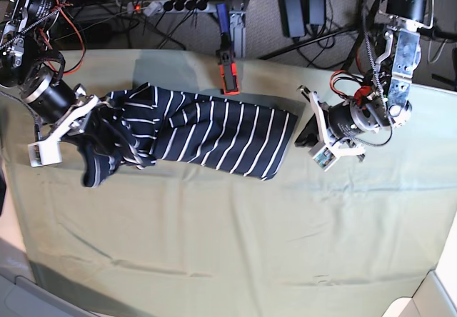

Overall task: Fold the T-shirt properly
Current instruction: 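Lay the folded end onto the strip and open the left gripper, then grasp the shirt bundle with the right gripper and fold it over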

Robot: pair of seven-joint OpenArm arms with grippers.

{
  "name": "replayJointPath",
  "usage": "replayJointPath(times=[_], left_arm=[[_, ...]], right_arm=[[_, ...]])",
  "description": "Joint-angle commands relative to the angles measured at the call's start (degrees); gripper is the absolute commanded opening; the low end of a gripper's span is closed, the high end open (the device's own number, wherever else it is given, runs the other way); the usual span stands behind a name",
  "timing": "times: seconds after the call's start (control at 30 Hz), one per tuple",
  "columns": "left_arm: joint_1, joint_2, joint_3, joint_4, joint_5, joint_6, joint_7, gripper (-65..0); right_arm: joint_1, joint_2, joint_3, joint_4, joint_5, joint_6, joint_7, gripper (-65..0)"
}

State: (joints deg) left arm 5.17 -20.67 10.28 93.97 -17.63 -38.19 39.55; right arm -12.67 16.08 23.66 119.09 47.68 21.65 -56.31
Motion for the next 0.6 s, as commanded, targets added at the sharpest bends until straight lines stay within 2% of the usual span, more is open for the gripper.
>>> replayJointPath(times=[0.0,0.33,0.47,0.57], left_arm=[[-0.31,-0.28,-0.22,0.11,-0.63,0.07,-1.53,-65.0],[1.05,-0.35,-0.24,-5.03,-0.61,0.04,-2.21,-65.0],[1.03,-0.33,-0.24,-5.07,-0.61,0.07,-2.16,-65.0],[1.05,-0.35,-0.24,-5.07,-0.63,0.07,-1.97,-65.0]], right_arm=[[1.51,-0.85,-1.07,1.77,0.33,3.54,1.86,-65.0],[5.55,-13.92,-17.77,1.90,-8.24,3.65,3.91,-65.0],[5.53,-17.03,-24.44,1.18,-15.37,3.65,5.29,-65.0],[5.53,-17.51,-27.61,-0.70,-20.22,3.65,6.78,-65.0]])
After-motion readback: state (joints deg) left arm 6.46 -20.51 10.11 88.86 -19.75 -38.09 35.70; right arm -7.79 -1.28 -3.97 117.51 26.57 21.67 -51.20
